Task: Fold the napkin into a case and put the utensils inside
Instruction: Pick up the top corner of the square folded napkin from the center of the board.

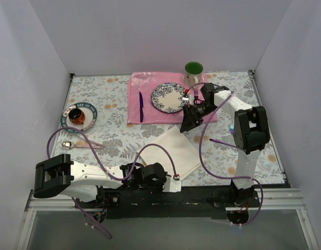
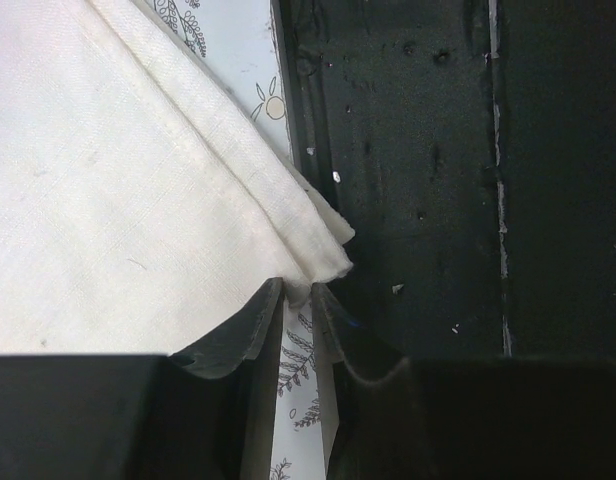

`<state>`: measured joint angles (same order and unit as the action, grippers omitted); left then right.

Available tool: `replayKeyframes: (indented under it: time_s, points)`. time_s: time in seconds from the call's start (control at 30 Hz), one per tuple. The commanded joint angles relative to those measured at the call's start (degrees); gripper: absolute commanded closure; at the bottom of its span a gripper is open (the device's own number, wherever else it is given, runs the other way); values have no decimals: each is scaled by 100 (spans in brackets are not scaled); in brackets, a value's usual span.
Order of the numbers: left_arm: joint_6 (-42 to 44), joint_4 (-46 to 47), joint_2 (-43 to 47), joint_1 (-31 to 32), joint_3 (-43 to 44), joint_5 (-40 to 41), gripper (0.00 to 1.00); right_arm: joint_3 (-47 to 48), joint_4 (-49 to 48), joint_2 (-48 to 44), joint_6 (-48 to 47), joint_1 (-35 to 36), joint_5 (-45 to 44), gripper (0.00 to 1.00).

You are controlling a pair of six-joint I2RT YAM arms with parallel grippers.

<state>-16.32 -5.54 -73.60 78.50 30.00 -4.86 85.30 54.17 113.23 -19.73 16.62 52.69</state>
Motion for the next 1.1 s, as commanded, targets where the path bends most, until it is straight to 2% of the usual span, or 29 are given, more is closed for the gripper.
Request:
replayKeyframes:
  time_s: [0.0, 0.23, 0.4, 0.57, 0.7, 0.9, 1.07]
  points:
    - [-21, 18, 224, 25, 41, 82, 83, 48, 23, -29, -23, -19, 172, 6]
    - [-30, -96, 276, 25, 182, 82, 85, 119, 50, 6, -23, -19, 233, 5]
    - [-29, -105, 268, 25, 252, 38, 99, 119, 58, 24, -23, -10, 233, 6]
    - [32, -131, 232, 25, 278, 29, 100, 110, 67, 15, -40, -10, 268, 5]
    - [-3, -167, 232, 25, 305, 73, 80, 119, 76, 15, -40, -10, 260, 5]
    - [-143, -202, 171, 25, 541, 29, 72, 110, 76, 24, -49, -10, 286, 5]
    - [-399, -158, -268, 25, 744, 240, 67, 119, 76, 32, -49, -19, 277, 5]
